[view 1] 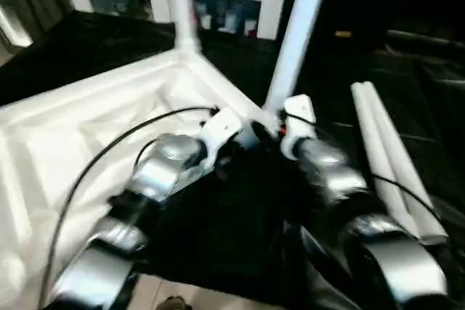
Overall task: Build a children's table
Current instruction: Rotate leg to tighten
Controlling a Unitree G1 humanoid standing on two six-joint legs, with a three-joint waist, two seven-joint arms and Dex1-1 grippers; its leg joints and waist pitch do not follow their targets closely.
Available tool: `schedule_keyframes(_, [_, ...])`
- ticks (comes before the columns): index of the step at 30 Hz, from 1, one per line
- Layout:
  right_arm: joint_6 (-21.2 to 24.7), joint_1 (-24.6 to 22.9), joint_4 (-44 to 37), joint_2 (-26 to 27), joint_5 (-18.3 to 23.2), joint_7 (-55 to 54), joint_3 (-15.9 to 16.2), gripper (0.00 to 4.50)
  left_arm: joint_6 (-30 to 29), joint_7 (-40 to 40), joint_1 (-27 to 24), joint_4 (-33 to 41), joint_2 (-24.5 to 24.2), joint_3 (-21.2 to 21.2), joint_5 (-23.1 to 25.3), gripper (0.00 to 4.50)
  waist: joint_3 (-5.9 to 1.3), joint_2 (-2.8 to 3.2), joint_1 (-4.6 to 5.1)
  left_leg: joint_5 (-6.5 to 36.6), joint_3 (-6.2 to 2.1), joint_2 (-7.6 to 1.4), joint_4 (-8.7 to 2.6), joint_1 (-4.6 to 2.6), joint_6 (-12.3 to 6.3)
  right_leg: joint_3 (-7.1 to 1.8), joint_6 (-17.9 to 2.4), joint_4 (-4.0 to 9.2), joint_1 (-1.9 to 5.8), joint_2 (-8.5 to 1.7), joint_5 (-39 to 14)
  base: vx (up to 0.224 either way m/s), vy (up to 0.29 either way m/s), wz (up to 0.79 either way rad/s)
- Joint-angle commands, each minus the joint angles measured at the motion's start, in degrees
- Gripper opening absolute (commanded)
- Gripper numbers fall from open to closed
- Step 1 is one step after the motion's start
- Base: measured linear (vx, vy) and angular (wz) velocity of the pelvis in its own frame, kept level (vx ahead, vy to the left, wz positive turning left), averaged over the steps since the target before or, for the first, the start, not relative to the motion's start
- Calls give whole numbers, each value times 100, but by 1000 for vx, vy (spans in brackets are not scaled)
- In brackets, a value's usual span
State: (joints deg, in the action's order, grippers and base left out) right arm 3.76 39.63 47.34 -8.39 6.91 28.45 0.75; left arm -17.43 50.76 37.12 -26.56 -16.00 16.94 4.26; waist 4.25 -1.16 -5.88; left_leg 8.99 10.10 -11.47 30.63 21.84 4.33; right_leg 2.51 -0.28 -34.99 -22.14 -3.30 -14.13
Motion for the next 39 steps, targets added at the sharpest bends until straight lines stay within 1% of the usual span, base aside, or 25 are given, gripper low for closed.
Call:
schedule_keyframes(1, [442, -339, -798, -345, 315, 1005, 210, 415, 552, 956, -220, 475, -201, 127, -490, 0, -420, -11, -22, -226, -32, -160, -109, -64, -808, -227, -1228, 161, 379, -364, 2722, 0, 0, 0])
schedule_keyframes(2, [361, -534, -1034, -517, 365, 1458, 329, 415, 620, 1188, -295, 575, -338, 98, -596, 0, -435, 16, -21, -268, -25, -161, -86, -64, -825, -209, -1248, 130, 362, -343, 2892, 0, 0, 0])
schedule_keyframes(3, [279, -671, -1169, -633, 385, 1732, 394, 415, 637, 1322, -344, 632, -434, 67, -656, 0, -430, 19, -34, -304, -23, -175, -80, -62, -815, -195, -1262, 123, 346, -343, 2964, 0, 0, 0])
schedule_keyframes(4, [176, -887, -1392, -813, 442, 2142, 488, 415, 711, 1552, -422, 716, -593, 27, -746, 0, -444, 41, -53, -352, -8, -176, -46, -59, -759, -180, -1365, 85, 331, -332, 3058, 0, 0, 0])
schedule_keyframes(5, [150, -972, -1484, -884, 469, 2261, 511, 415, 707, 1629, -461, 753, -662, 4, -780, 0, -458, 33, -70, -420, -9, -173, -24, -51, -750, -183, -1380, 61, 345, -323, 3166, 0, 0, 0])
schedule_keyframes(6, [128, -1108, -1645, -998, 516, 2436, 542, 415, 692, 1751, -524, 809, -774, -36, -834, 0, -464, 40, -87, -465, -6, -178, -8, -42, -741, -174, -1408, 41, 317, -316, 3258, 0, 0, 0])
schedule_keyframes(7, [208, -1307, -1965, -1140, 652, 2683, 562, 415, 734, 1916, -610, 872, -932, -92, -898, 0, -438, 30, -77, -264, -1, -172, -21, -27, -724, -167, -1398, 70, 302, -321, 2986, 0, 0, 0])
schedule_keyframes(8, [262, -1381, -2106, -1188, 724, 2777, 562, 415, 762, 1973, -639, 890, -989, -114, -918, 0, -438, 30, -77, -264, -1, -172, -21, -27, -724, -167, -1398, 70, 302, -321, 2986, 0, 0, 0])
schedule_keyframes(9, [298, -1415, -2184, -1213, 758, 2820, 563, 415, 774, 2001, -643, 887, -1018, -128, -925, 0, -408, 40, -76, 171, -3, -190, -55, -36, -647, -184, -1402, 132, 286, -362, 2223, 0, 0, 0])
schedule_keyframes(10, [385, -1516, -2383, -1297, 815, 2966, 619, 415, 775, 1993, -656, 897, -1061, -163, -911, 0, -388, 50, -68, 413, -6, -202, -80, -40, -550, -195, -1396, 177, 276, -388, 1679, 0, 0, 0])
schedule_keyframes(11, [476, -1600, -2560, -1354, 794, 3005, 646, 415, 772, 2029, -683, 946, -1101, -173, -930, 0, -375, 54, -62, 524, -9, -209, -93, -46, -495, -200, -1395, 196, 269, -391, 1399, -60, -2, -1])
schedule_keyframes(12, [503, -1626, -2613, -1370, 790, 3029, 662, 415, 779, 2038, -692, 959, -1114, -176, -938, 0, -362, 39, -60, 709, -9, -217, -109, -59, -410, -214, -1373, 229, 259, -409, 904, -60, -2, -1])
schedule_keyframes(13, [564, -1683, -2727, -1404, 781, 3085, 688, 415, 799, 2068, -710, 983, -1140, -182, -956, 0, -356, 47, -56, 809, -13, -229, -129, -74, -347, -228, -1336, 256, 245, -424, 542, -59, 6, 0])
schedule_keyframes(14, [587, -1703, -2768, -1416, 778, 3107, 694, 415, 807, 2083, -716, 991, -1148, -185, -962, 0, -349, 49, -54, 852, -11, -229, -135, -77, -326, -236, -1328, 271, 234, -429, 409, -51, 8, 0])
schedule_keyframes(15, [558, -1705, -2758, -1408, 751, 3085, 694, 415, 811, 2098, -720, 993, -1150, -187, -971, 0, -364, 32, -46, 861, -8, -229, -131, -82, -285, -244, -1328, 274, 230, -436, 288, -51, 8, 0])
schedule_keyframes(17, [496, -1729, -2756, -1387, 714, 3050, 679, 415, 856, 2158, -738, 1020, -1161, -188, -1013, 0, -376, 32, -44, 746, -2, -216, -119, -78, -279, -250, -1358, 259, 225, -431, 373, 0, 0, 0])
schedule_keyframes(19, [461, -1700, -2692, -1348, 735, 3007, 653, 415, 827, 2194, -755, 1083, -1153, -180, -1064, 0, -403, 25, -46, 502, 3, -193, -82, -55, -361, -252, -1390, 210, 241, -421, 773, 0, 0, 0])
schedule_keyframes(23, [336, -1643, -2582, -1343, 677, 3089, 719, 415, 862, 2224, -757, 1087, -1145, -137, -1039, 0, -447, 26, -61, 199, 8, -169, -27, -47, -538, -239, -1466, 141, 254, -393, 1402, 0, 0, 0])
schedule_keyframes(26, [293, -1634, -2540, -1312, 600, 3088, 751, 415, 900, 2219, -765, 1072, -1134, -116, -1012, 0, -460, 19, -69, 96, 9, -161, -3, -32, -627, -228, -1494, 114, 266, -391, 1614, 0, 0, 0])
schedule_keyframes(31, [76, -1536, -2309, -1125, 459, 2981, 831, 415, 949, 2198, -790, 1060, -1147, -69, -943, 0, -467, 8, -70, 195, 9, -171, 7, -36, -624, -223, -1539, 114, 254, -403, 1365, 0, 0, 0])
schedule_keyframes(33, [49, -1514, -2262, -1101, 443, 2979, 849, 415, 952, 2193, -804, 1065, -1153, -64, -926, 0, -458, -3, -68, 275, 8, -179, 3, -39, -577, -224, -1530, 121, 247, -403, 1130, 0, 0, 0])
schedule_keyframes(34, [49, -1514, -2262, -1101, 443, 2979, 849, 415, 952, 2193, -804, 1065, -1153, -64, -926, 0, -452, 5, -67, 335, 5, -182, 0, -42, -546, -228, -1519, 126, 238, -411, 1000, 0, 0, 0])
schedule_keyframes(35, [-2, -1498, -2206, -1095, 424, 2973, 862, 415, 959, 2192, -815, 1068, -1157, -60, -912, 0, -447, -9, -66, 372, 9, -181, 0, -42, -530, -233, -1506, 135, 236, -410, 931, 0, 0, 0])
schedule_keyframes(38, [-55, -1479, -2123, -1087, 422, 2997, 856, 415, 964, 2189, -828, 1072, -1160, -63, -906, 0, -433, 3, -68, 550, 3, -184, -6, -41, -444, -242, -1458, 152, 228, -424, 632, 0, 0, 0])
schedule_keyframes(39, [-75, -1473, -2099, -1083, 420, 2997, 844, 415, 969, 2184, -833, 1074, -1162, -65, -903, 0, -428, -20, -63, 608, 6, -181, -11, -42, -417, -242, -1435, 162, 228, -419, 515, 0, 0, 0])
